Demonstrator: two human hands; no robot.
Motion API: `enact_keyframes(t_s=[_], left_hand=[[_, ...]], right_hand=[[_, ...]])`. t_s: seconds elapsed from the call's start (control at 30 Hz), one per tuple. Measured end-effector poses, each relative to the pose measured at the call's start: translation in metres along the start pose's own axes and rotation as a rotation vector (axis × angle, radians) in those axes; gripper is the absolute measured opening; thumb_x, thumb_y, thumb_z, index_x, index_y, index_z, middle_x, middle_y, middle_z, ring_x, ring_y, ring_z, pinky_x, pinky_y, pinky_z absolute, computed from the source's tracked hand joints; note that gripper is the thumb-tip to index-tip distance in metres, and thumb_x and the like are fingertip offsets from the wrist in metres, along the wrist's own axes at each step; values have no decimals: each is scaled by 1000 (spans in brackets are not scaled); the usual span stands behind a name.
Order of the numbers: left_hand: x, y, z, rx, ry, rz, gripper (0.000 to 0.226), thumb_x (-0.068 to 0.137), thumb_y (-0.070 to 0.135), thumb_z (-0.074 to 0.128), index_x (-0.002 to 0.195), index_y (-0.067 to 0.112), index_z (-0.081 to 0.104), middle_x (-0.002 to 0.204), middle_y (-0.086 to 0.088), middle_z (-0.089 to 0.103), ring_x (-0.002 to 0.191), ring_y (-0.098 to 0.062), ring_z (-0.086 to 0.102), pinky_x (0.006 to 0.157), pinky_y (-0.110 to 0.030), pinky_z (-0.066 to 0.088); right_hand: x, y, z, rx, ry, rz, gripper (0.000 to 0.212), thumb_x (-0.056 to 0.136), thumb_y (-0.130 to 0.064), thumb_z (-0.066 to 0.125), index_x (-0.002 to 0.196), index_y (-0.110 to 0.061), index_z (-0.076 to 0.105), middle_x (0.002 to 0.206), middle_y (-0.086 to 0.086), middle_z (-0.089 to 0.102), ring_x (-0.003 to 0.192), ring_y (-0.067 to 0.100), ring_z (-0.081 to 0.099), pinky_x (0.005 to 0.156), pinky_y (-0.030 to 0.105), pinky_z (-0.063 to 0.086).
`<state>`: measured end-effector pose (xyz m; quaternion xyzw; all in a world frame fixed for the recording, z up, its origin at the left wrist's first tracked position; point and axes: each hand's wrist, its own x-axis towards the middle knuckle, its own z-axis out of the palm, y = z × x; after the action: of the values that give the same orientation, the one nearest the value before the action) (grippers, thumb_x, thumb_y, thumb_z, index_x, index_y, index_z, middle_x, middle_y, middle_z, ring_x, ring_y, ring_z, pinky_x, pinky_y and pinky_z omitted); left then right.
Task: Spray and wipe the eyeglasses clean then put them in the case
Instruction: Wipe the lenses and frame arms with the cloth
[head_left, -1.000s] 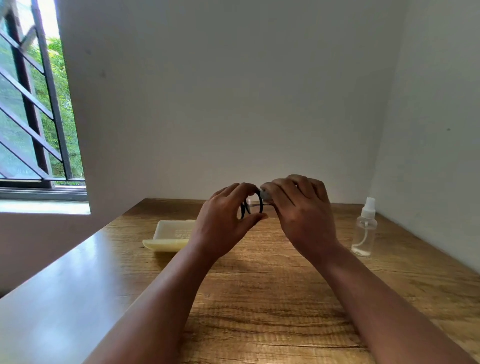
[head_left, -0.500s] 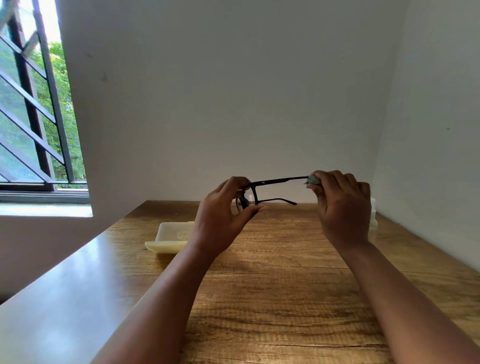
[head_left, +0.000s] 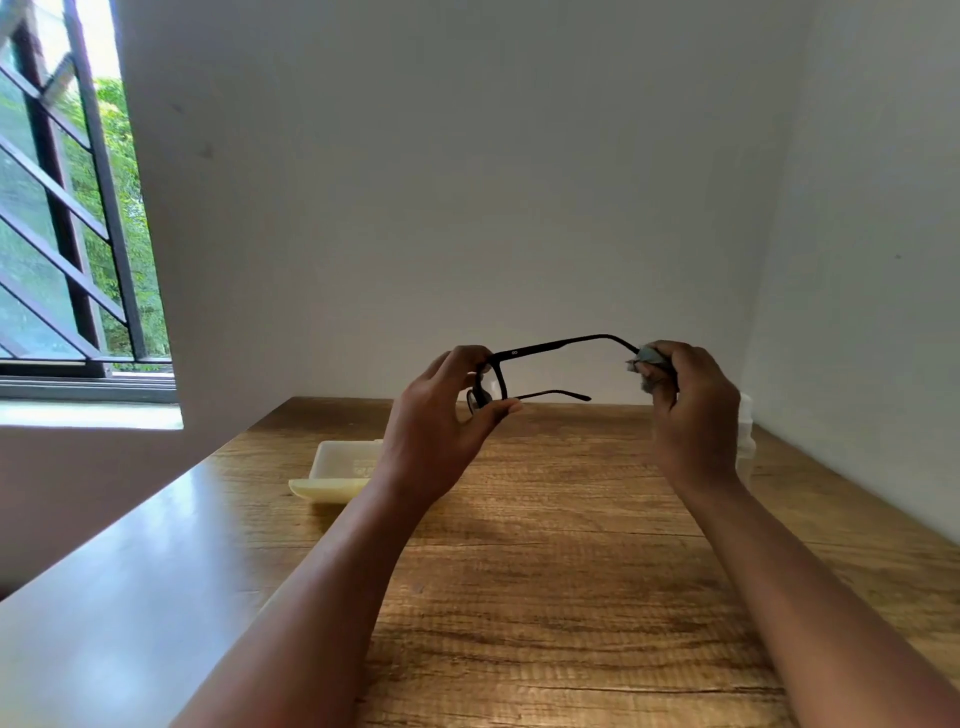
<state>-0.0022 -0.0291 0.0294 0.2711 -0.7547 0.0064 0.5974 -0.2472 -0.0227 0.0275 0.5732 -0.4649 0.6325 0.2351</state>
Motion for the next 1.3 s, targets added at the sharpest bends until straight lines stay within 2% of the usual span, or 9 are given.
enact_keyframes(t_s=[0.13, 0.27, 0.37, 0.6, 0.7, 0.77, 1.03, 1.17, 1.3], left_hand=[[0, 0, 1, 3, -17, 3, 47, 79, 39, 76, 114, 12, 60, 110, 1, 67, 102, -12, 67, 81, -39, 57], [-2, 0, 3, 28, -74, 25, 46, 81, 38, 76, 115, 13, 61, 109, 3, 66, 99, -10, 66, 79, -39, 56], [-3, 2, 5, 45, -107, 44, 46, 81, 38, 77, 117, 13, 61, 109, 3, 66, 98, -10, 66, 78, -36, 56], [-4, 3, 6, 90, -151, 91, 45, 83, 38, 75, 118, 14, 61, 110, 2, 67, 98, -13, 65, 77, -37, 56], [-6, 4, 8, 110, -172, 112, 45, 82, 42, 71, 116, 15, 59, 107, 1, 67, 95, -15, 66, 74, -40, 56], [-6, 4, 7, 98, -163, 99, 48, 82, 46, 68, 118, 16, 58, 109, 2, 66, 97, -14, 66, 76, -39, 56], [-3, 7, 6, 51, -91, 38, 48, 79, 36, 79, 116, 10, 60, 109, 1, 68, 96, -11, 67, 79, -32, 57], [-1, 3, 4, 4, -49, 3, 49, 77, 35, 81, 114, 9, 60, 109, -1, 69, 99, -12, 68, 83, -34, 57], [-1, 0, 5, -25, -24, -8, 48, 77, 36, 79, 113, 10, 60, 108, -1, 68, 100, -13, 68, 85, -37, 57]], right_hand=[[0, -3, -2, -51, -59, -55, 19, 92, -7, 62, 110, -3, 67, 101, 12, 68, 91, 21, 63, 80, 17, 41], [-2, -10, -3, -131, -143, -196, 18, 95, -19, 61, 109, -9, 67, 100, 3, 69, 90, 21, 63, 78, 31, 45], [-5, -19, -1, -192, -175, -324, 14, 94, -19, 63, 106, -12, 68, 97, 1, 69, 88, 22, 64, 79, 34, 41], [-16, -46, 5, -422, -140, -614, 15, 98, -21, 58, 110, -18, 67, 102, -5, 69, 99, 17, 65, 97, 38, 33], [-20, -56, 10, -466, -142, -693, 28, 105, -20, 40, 115, -16, 67, 106, -3, 69, 103, 18, 64, 99, 38, 32], [-20, -60, 12, -478, -134, -684, 40, 107, -20, 27, 114, -17, 67, 105, -3, 69, 101, 19, 65, 98, 38, 32], [-10, -47, 6, -477, -102, -530, 35, 107, -27, 33, 105, -23, 67, 97, -9, 68, 95, 17, 62, 93, 38, 33], [-6, -30, 0, -445, -66, -397, 14, 99, -19, 52, 104, -19, 66, 94, -4, 68, 91, 22, 62, 86, 38, 33], [-4, -6, 2, -285, -127, -86, 16, 93, -13, 63, 109, -11, 65, 100, 6, 68, 90, 28, 63, 79, 39, 44]])
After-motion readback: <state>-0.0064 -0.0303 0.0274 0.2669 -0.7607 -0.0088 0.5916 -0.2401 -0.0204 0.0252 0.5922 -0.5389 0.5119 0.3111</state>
